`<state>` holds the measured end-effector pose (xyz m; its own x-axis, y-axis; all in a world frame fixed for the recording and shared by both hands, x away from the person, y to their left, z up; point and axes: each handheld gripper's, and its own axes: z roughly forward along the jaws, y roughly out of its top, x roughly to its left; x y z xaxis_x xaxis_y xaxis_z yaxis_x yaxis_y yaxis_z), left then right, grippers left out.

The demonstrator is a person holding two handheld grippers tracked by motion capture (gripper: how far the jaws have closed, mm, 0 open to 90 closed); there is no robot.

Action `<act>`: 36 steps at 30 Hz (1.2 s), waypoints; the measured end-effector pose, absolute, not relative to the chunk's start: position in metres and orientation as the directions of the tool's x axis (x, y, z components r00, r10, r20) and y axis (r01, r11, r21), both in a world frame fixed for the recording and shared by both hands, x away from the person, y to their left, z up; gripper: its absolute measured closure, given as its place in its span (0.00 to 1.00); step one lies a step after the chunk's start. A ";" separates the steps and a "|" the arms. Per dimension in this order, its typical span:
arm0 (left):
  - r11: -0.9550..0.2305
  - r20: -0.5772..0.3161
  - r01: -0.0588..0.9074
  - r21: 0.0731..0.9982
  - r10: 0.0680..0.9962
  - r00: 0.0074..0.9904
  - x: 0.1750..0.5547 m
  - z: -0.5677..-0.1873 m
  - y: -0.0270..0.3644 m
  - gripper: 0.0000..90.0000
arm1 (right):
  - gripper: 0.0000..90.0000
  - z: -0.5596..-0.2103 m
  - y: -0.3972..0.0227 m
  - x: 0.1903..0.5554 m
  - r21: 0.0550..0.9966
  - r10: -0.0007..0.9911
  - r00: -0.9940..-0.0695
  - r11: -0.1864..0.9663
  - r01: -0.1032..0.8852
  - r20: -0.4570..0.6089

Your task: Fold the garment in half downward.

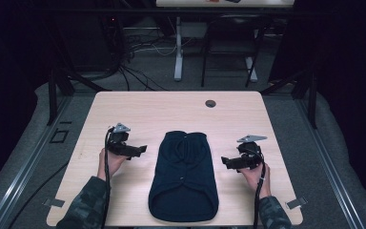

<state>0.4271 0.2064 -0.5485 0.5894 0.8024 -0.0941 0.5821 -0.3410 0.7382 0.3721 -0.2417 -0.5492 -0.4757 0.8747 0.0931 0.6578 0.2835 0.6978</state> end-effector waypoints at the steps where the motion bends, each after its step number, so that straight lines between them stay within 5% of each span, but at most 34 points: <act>1: -0.343 -0.090 0.578 0.740 0.802 0.591 0.428 -0.547 0.205 0.00 | 0.01 -0.548 -0.240 0.373 0.696 0.872 -0.480 0.288 0.658 0.093; 32: -0.393 -0.100 0.566 0.724 0.753 0.651 0.463 -0.535 0.148 0.00 | 0.02 -0.529 -0.191 0.416 0.676 0.818 -0.559 0.338 0.655 0.133; 36: -0.399 -0.096 0.572 0.717 0.756 0.648 0.470 -0.536 0.139 0.00 | 0.08 -0.531 -0.185 0.424 0.670 0.820 -0.560 0.349 0.655 0.120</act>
<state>0.4702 0.1389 -0.5362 0.6480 0.7555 -0.0965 0.5717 -0.3987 0.7171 0.4238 -0.1850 -0.5315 -0.5599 0.8198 0.1202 0.6548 0.3489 0.6704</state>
